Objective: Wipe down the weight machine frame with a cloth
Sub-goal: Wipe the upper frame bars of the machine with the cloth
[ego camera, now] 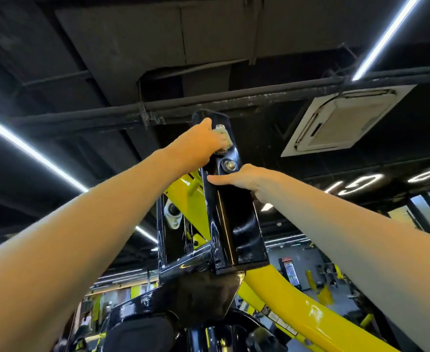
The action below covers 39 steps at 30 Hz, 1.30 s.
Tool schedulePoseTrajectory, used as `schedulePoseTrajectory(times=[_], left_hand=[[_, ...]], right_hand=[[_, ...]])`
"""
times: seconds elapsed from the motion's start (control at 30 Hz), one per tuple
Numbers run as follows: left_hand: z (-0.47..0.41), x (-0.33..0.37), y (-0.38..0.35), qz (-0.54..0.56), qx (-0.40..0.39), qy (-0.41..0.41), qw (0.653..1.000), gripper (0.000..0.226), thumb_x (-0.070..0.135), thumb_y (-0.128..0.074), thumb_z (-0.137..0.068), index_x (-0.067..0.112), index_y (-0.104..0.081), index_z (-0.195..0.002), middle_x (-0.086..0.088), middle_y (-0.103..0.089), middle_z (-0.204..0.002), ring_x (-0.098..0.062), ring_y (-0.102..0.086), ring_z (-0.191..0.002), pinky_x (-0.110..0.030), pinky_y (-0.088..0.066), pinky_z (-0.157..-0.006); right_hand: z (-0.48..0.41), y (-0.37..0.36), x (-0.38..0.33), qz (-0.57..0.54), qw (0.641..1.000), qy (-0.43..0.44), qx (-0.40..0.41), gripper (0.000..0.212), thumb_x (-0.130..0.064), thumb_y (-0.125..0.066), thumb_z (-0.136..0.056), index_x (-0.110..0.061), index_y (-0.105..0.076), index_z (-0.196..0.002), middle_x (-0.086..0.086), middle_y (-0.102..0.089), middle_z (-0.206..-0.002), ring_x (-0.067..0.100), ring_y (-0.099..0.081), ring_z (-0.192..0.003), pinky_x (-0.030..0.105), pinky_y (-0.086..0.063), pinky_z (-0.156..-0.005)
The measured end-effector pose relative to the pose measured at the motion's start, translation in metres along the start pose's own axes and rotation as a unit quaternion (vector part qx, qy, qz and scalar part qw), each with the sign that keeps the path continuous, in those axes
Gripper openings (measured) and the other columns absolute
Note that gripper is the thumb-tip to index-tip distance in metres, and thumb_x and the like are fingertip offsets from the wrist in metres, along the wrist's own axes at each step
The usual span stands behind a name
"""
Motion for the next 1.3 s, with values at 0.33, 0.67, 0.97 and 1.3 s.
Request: schedulePoseTrajectory(times=[0.33, 0.67, 0.97, 1.3], left_hand=[[-0.031, -0.032, -0.014, -0.009, 0.043, 0.151, 0.988, 0.047, -0.006, -0.046, -0.083, 0.008, -0.049, -0.128, -0.023, -0.044, -0.114, -0.038, -0.046, -0.099, -0.036, -0.040, -0.077], [-0.074, 0.025, -0.018, -0.111, -0.069, 0.076, 0.988, 0.037, 0.008, -0.044, -0.094, 0.016, -0.057, -0.128, -0.017, -0.048, -0.120, -0.034, -0.042, -0.113, -0.041, -0.039, -0.093], [-0.060, 0.043, -0.049, -0.055, -0.190, -0.006, 0.980, 0.046, -0.003, -0.049, -0.087, 0.027, -0.068, -0.116, -0.004, -0.052, -0.098, -0.029, -0.045, -0.105, -0.045, -0.042, -0.093], [-0.078, 0.065, -0.052, -0.268, -0.288, -0.046, 0.918, 0.036, 0.011, -0.044, -0.094, 0.025, -0.059, -0.123, -0.009, -0.052, -0.120, -0.028, -0.037, -0.118, -0.036, -0.033, -0.098]], right_hand=[[-0.013, -0.003, 0.008, -0.093, 0.995, 0.009, 0.029, 0.102, -0.039, -0.089, -0.059, -0.005, -0.035, -0.138, 0.015, -0.059, -0.119, 0.030, -0.061, -0.102, 0.044, -0.053, -0.088], [-0.024, -0.007, 0.014, -0.124, 0.990, 0.055, 0.038, 0.129, -0.058, -0.085, -0.024, -0.013, -0.037, -0.135, 0.010, -0.051, -0.130, 0.031, -0.052, -0.117, 0.050, -0.045, -0.099], [-0.029, -0.006, 0.018, -0.071, 0.996, 0.048, -0.003, 0.132, -0.064, -0.080, -0.031, -0.010, -0.035, -0.142, 0.012, -0.046, -0.138, 0.031, -0.047, -0.123, 0.047, -0.043, -0.102], [-0.018, 0.039, 0.056, -0.042, 0.997, 0.016, -0.070, 0.032, -0.011, -0.060, -0.094, -0.005, -0.055, -0.125, 0.010, -0.063, -0.104, 0.019, -0.059, -0.082, 0.035, -0.046, -0.080]])
Point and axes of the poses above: each hand's wrist, its own z-axis away from the middle knuckle, its own y-axis out of the back of the hand, x = y × z, the point moved 6 cm from there along -z, towards the middle knuckle
